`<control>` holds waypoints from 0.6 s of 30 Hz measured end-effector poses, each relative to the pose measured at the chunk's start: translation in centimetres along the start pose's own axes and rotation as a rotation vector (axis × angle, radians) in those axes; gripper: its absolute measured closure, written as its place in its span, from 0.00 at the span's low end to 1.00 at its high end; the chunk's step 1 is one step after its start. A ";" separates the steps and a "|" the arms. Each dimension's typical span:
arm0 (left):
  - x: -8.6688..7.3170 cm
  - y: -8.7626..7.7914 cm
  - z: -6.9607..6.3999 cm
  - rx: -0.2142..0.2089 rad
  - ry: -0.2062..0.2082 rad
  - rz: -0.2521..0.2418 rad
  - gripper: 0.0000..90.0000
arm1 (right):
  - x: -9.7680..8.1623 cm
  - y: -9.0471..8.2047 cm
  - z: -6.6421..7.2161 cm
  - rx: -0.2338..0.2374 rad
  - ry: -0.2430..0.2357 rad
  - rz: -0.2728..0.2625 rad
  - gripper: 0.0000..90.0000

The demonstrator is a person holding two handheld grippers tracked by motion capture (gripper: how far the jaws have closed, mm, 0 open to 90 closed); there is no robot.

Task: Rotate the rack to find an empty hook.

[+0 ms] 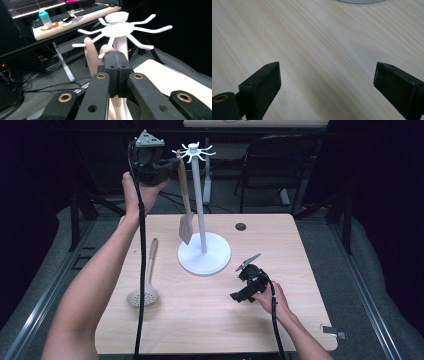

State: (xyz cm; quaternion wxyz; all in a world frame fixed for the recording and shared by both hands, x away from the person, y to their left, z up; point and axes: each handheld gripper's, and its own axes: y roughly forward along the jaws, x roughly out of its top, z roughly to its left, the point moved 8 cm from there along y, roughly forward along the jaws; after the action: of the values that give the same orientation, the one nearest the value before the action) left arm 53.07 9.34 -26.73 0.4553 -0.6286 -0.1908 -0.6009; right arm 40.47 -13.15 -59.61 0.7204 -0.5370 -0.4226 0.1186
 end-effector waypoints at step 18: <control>-2.4 -0.5 1.5 0.009 -0.024 0.056 0.71 | 0.1 -0.1 -0.3 -0.026 0.007 -0.030 0.08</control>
State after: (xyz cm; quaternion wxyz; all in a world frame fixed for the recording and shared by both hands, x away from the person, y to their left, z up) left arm 53.05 11.51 -28.55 0.4724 -0.6388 -0.1812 -0.5796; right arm 40.74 -13.35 -59.46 0.7165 -0.5405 -0.4295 0.1002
